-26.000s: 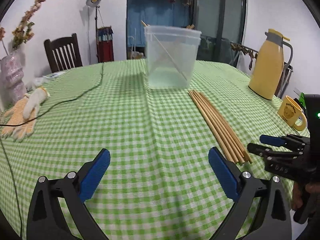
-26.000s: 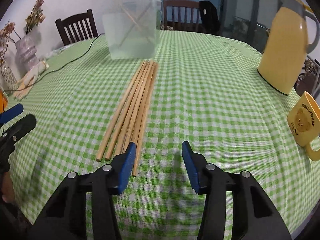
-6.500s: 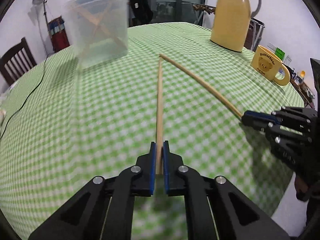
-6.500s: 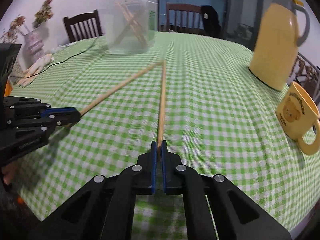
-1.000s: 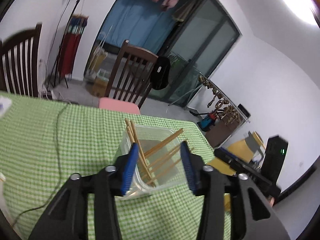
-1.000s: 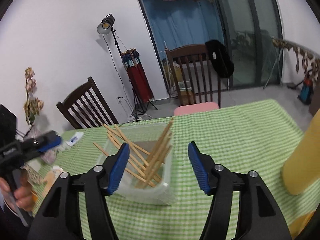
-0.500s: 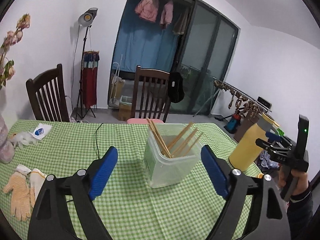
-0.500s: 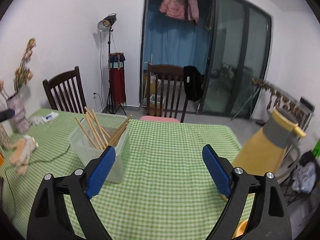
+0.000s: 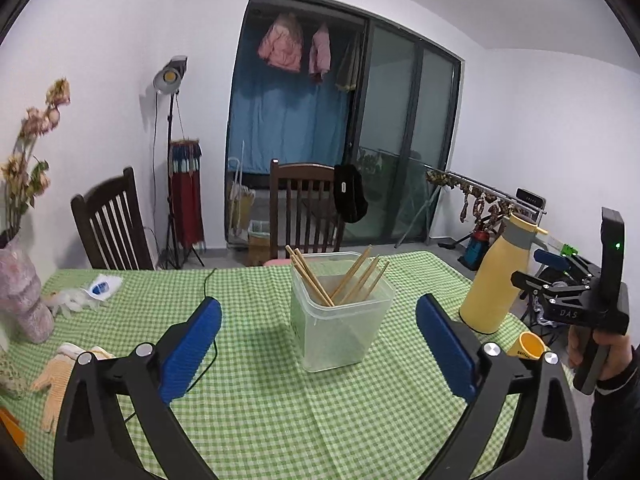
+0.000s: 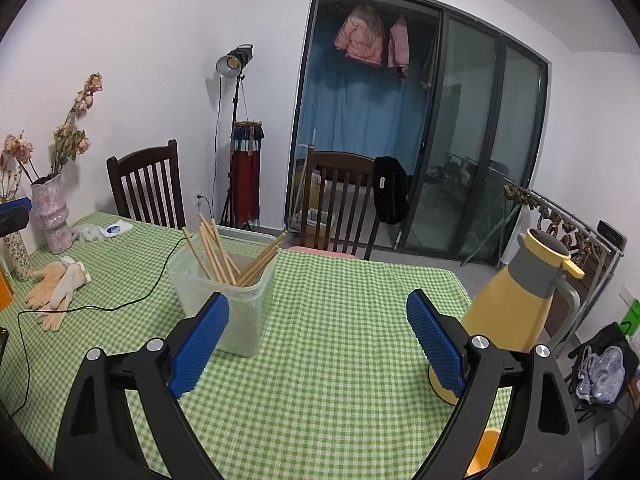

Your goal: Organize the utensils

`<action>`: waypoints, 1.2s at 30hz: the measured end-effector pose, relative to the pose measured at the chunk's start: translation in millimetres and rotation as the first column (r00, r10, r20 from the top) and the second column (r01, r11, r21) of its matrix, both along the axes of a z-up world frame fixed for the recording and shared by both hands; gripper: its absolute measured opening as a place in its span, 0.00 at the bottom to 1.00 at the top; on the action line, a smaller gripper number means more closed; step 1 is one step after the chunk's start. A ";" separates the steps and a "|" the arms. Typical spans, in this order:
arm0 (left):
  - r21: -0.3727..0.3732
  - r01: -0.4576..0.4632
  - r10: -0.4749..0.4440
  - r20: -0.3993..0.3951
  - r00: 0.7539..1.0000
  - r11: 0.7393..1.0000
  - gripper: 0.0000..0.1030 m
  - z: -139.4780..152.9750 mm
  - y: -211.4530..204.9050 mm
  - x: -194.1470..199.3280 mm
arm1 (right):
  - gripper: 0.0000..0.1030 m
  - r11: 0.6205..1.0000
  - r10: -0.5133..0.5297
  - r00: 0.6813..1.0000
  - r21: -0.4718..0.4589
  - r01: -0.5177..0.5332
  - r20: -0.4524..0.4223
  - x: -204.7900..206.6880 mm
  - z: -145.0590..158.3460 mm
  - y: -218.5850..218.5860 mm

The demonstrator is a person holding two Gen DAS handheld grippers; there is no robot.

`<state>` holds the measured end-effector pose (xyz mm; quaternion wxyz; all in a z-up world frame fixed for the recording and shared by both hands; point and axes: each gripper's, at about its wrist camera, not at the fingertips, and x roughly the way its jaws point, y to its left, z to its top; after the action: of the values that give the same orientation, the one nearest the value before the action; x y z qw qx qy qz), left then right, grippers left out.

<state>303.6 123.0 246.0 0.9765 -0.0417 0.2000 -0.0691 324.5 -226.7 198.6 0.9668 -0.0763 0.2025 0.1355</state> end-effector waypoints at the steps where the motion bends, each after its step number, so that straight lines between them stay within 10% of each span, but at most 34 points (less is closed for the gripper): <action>1: 0.004 -0.003 0.003 0.017 1.000 1.000 0.92 -1.2 -3.7 -7.0 | 0.84 1.000 -0.002 1.000 0.004 0.002 0.006 -6.4 -2.6 -0.9; 20: -0.032 -0.102 0.105 0.112 0.988 0.994 0.93 -98.0 -60.8 -135.2 | 0.85 0.996 -0.078 0.983 0.052 0.070 0.168 -130.3 -74.7 -0.6; 36: 0.103 -0.140 0.119 0.183 0.976 0.985 0.93 -194.2 -117.9 -264.1 | 0.87 0.988 -0.143 0.978 0.080 0.132 0.153 -241.8 -162.7 21.7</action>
<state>39.6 5.1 51.8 0.9935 0.0078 0.1136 0.0031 82.8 -205.0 35.9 0.9890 -0.0390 0.1251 0.0690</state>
